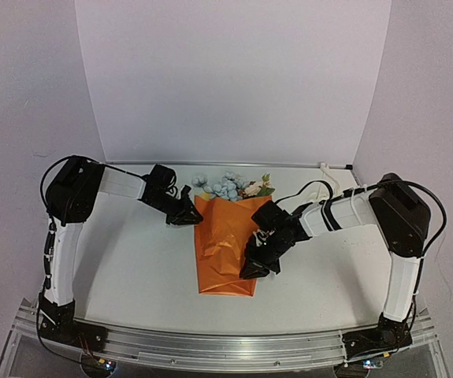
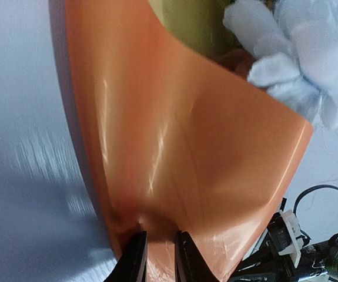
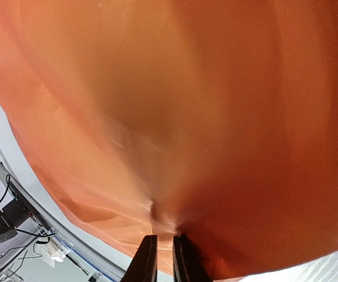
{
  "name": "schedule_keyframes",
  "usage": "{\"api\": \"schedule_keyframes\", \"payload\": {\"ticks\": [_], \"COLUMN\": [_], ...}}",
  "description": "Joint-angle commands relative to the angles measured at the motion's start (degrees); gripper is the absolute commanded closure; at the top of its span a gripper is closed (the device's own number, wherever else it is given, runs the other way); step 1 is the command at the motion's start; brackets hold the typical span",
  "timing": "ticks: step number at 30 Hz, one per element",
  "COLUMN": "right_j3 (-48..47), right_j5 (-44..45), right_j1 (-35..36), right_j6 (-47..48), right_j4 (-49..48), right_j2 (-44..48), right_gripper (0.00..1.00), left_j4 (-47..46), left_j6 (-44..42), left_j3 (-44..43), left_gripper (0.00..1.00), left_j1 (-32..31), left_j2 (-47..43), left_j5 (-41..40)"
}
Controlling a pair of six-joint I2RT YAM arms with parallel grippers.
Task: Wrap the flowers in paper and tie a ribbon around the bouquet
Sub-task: Press the fold line on the folded wrapping paper.
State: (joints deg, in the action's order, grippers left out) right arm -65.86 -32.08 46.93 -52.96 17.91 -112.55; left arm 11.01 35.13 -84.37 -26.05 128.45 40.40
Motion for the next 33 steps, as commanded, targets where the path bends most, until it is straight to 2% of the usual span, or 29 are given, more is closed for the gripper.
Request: {"api": "schedule_keyframes", "payload": {"ticks": [1, 8, 13, 17, 20, 26, 29, 33], "right_j3": [1.21, 1.56, 1.59, 1.36, 1.48, 2.39, 2.21, 1.81], "right_j5": [1.31, 1.38, 1.83, 2.38, 2.88, 4.55, 4.83, 4.66], "right_j1": [-0.07, -0.14, -0.23, -0.25, -0.22, -0.20, -0.26, -0.25], "right_j6": [0.75, 0.50, -0.31, -1.25, -1.83, -2.83, -2.93, -3.13], "right_j4": [2.22, 2.22, 2.22, 2.15, 2.02, 1.48, 1.39, 1.38], "right_j2": [-1.35, -1.63, -1.94, -2.29, -2.35, -1.20, -0.42, 0.04], "right_gripper": [0.89, 0.89, 0.89, 0.90, 0.90, 0.90, 0.90, 0.90], "left_j4": [6.19, 8.22, 13.84, 16.44, 14.60, 6.00, 2.18, -3.05], "left_j6": [-3.56, -3.43, -5.45, -6.95, -7.27, -5.72, -4.32, -1.41], "left_j3": [-7.87, -19.93, -34.11, -38.89, -32.43, -3.78, 10.75, 23.71], "left_gripper": [0.82, 0.81, 0.80, 0.79, 0.78, 0.80, 0.82, 0.84], "left_j1": [2.51, 6.67, 7.97, 8.33, 8.36, 5.31, -0.03, -9.70], "left_j2": [4.68, 11.45, 17.27, 16.20, 9.48, -12.01, -21.50, -27.95], "left_j5": [1.40, 3.33, 5.52, 3.96, 2.42, 0.96, 0.00, -1.39]}}
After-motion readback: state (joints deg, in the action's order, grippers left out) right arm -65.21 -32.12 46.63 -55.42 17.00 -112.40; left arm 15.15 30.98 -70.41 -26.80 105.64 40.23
